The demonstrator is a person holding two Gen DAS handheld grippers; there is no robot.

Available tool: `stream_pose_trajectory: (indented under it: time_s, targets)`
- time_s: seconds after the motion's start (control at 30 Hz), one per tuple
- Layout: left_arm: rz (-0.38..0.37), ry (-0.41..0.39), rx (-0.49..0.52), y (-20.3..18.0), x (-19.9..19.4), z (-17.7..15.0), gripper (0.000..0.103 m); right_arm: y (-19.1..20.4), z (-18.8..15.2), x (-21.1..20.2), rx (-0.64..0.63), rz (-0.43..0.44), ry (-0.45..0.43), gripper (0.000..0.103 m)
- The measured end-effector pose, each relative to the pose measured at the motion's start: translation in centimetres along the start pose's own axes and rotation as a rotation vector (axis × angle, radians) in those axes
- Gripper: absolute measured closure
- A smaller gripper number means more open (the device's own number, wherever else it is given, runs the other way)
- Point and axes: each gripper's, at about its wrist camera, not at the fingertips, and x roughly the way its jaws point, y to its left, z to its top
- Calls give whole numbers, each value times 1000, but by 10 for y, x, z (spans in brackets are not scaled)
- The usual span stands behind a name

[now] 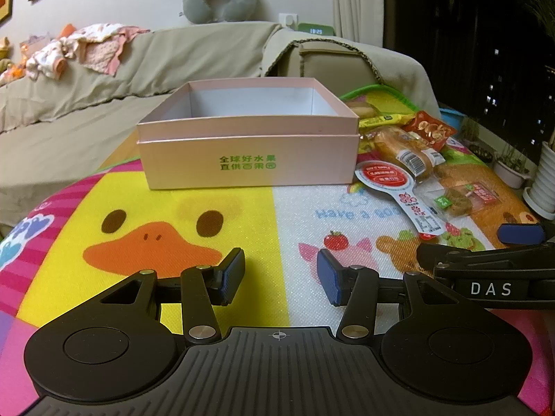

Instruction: Organize objects

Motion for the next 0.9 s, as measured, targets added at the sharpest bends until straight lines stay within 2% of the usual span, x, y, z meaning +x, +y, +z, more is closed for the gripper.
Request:
stream_pose_trajectory:
  time_s: [0.63, 0.77, 0.9]
  targets:
    - [10, -2, 21, -4, 0, 0, 50, 0, 0, 0, 0, 0, 0, 0]
    - [-27, -3, -24, 6, -1, -1, 50, 0, 0, 0, 0, -1, 0, 0]
    - [-7, -3, 4, -1, -1, -1, 50, 0, -1, -1, 1, 0, -1, 0]
